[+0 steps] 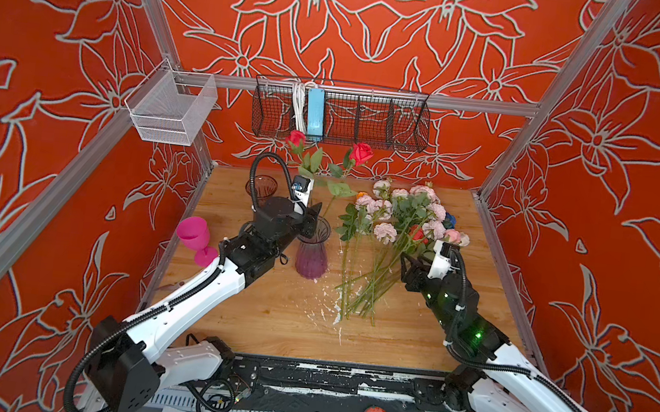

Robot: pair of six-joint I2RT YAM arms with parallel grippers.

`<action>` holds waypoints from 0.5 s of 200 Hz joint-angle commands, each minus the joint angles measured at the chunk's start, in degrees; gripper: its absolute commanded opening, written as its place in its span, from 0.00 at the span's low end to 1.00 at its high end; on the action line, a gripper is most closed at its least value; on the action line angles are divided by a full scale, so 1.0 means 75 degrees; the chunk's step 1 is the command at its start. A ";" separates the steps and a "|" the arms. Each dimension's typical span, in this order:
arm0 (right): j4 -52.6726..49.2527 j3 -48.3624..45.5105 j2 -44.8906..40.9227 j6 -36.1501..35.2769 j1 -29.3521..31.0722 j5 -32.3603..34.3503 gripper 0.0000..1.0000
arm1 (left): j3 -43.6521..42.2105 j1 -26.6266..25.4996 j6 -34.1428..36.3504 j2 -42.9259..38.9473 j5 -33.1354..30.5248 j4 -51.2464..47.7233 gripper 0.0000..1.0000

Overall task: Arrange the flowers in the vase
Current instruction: 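Lower the red rose into the purple vase and open the left gripper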

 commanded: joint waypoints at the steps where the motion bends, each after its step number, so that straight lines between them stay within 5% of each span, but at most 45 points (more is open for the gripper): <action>1: 0.0002 0.0140 -0.0001 -0.0019 0.0018 0.0112 0.59 | 0.0232 0.0016 -0.0263 -0.0823 0.0207 -0.0302 0.52; 46: 0.0038 0.0279 0.0585 0.0063 0.0019 0.0044 0.61 | 0.0125 0.0016 -0.1000 -0.1898 0.0283 -0.0110 0.60; 81: -0.0184 0.0629 0.1473 0.0136 0.0018 0.0029 0.61 | 0.0330 0.0016 -0.1948 -0.1604 0.0201 0.0504 0.64; 100: -0.0369 0.0896 0.2015 0.0144 0.0019 -0.0052 0.61 | 0.0421 0.0016 -0.1670 -0.1326 0.0322 0.0700 0.67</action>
